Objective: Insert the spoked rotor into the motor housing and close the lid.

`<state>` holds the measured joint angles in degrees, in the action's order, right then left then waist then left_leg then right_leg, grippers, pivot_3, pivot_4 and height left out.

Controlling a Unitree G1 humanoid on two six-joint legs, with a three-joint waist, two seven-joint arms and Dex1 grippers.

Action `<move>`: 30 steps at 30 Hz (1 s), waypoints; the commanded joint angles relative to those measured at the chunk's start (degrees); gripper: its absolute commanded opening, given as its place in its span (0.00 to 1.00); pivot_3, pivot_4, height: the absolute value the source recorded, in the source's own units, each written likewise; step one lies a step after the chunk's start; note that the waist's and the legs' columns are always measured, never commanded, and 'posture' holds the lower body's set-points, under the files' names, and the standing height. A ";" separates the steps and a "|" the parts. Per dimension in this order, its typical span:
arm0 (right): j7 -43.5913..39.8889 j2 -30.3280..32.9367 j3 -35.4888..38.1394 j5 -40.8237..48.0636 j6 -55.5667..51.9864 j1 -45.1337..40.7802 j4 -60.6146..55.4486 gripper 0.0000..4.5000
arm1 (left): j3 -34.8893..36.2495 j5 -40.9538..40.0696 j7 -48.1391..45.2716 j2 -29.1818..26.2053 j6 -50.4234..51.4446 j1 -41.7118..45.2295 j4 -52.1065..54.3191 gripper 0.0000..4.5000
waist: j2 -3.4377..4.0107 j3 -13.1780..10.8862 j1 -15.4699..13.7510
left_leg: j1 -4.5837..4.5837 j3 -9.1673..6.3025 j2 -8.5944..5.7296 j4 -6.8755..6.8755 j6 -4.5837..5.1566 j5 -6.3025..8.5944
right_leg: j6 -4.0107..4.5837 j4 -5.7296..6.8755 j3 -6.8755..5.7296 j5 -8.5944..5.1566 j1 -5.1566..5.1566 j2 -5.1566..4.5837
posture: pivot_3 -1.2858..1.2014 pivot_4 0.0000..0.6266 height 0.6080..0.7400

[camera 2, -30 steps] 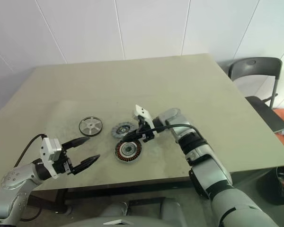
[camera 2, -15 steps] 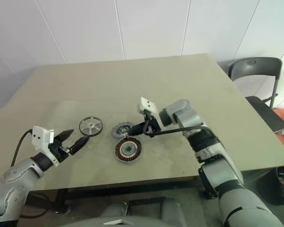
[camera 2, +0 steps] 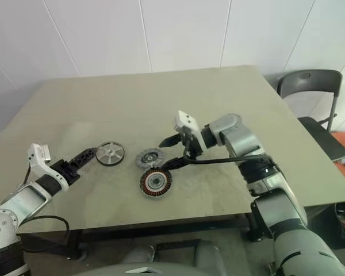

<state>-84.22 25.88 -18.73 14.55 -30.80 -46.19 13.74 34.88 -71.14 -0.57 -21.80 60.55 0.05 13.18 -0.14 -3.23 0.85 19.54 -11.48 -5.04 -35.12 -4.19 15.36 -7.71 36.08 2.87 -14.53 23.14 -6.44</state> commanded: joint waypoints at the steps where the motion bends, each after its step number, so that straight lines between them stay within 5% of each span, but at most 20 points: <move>1: 0.12 0.11 1.37 1.96 -0.67 -1.04 -2.76 1.00 | 1.48 -3.11 0.07 0.20 -0.56 -0.54 -2.49 1.00 | -0.01 0.00 -0.10 | 0.00 0.01 0.00 0.00 0.00 0.00 | 0.00 -0.01 0.00 0.00 -0.01 0.00 | 0.52 0.00 1.00; 30: 2.35 1.56 3.74 3.09 1.36 -0.94 -1.28 1.00 | -3.35 3.10 -8.06 3.50 -7.66 8.57 -19.79 1.00 | -0.16 0.01 -0.17 | 0.02 0.08 0.00 -0.07 0.00 0.00 | -0.01 -0.05 0.00 0.02 -0.03 0.00 | 0.52 0.00 1.00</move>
<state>-82.83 26.66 -17.31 17.16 -31.21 -46.18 12.00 31.20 -69.10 -8.19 -18.06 54.10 7.61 -6.37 -0.30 -3.23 0.68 19.56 -11.41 -5.05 -35.20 -4.19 15.36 -7.73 36.03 2.87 -14.51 23.10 -6.43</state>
